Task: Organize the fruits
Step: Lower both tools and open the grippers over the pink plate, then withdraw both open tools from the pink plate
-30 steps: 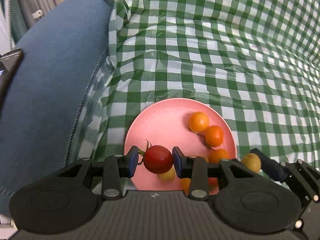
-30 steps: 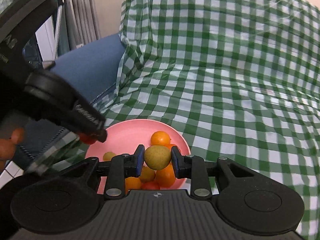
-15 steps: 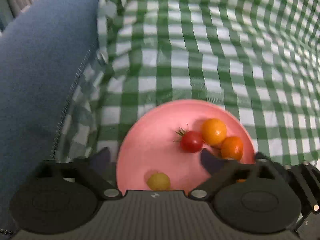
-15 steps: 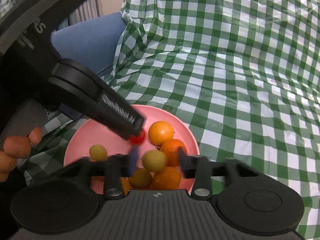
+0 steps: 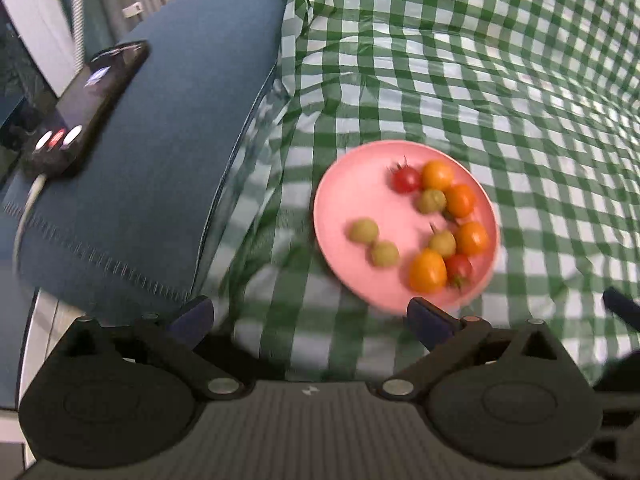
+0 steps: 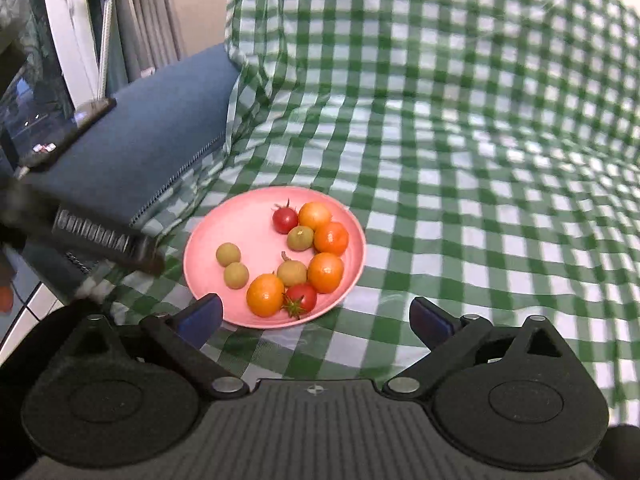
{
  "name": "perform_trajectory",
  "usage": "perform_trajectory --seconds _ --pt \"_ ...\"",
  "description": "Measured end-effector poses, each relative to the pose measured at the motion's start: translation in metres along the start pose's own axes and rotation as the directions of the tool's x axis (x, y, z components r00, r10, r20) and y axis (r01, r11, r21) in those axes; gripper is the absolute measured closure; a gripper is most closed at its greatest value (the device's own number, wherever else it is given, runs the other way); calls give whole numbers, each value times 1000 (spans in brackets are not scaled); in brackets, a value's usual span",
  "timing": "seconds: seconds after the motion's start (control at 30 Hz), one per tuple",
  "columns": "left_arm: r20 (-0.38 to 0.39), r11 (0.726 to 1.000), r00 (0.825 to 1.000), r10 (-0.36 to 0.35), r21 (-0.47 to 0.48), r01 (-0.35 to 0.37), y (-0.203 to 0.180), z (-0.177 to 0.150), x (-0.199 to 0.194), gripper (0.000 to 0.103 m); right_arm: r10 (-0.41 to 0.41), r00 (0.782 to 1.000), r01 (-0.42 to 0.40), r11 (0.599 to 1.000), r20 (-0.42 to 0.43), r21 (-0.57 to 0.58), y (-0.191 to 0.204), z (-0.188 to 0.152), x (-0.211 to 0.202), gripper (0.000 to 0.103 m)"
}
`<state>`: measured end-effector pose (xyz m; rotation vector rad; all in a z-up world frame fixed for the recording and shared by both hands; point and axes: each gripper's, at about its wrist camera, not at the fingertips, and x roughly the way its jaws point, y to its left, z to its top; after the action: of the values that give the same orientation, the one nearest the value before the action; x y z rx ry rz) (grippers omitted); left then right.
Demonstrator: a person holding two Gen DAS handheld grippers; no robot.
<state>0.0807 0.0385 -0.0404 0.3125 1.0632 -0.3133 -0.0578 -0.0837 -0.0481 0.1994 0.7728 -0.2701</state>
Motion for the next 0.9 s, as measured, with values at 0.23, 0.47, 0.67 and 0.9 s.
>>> perform_trajectory --seconds 0.23,0.47,0.67,0.9 --pt "73 1000 997 2 9 -3 2 -50 -44 0 -31 995 32 999 100 -4 6 -13 -58 1" --pt "129 1000 992 -2 3 2 3 -76 -72 0 -49 987 50 999 156 -1 11 -24 -95 1" --pt "161 1000 987 -13 10 12 1 -89 -90 0 -59 978 66 998 199 -24 17 -29 -116 1" --pt "184 1000 983 -19 18 16 0 -96 -101 0 -76 973 84 996 220 -28 21 -33 -128 1"
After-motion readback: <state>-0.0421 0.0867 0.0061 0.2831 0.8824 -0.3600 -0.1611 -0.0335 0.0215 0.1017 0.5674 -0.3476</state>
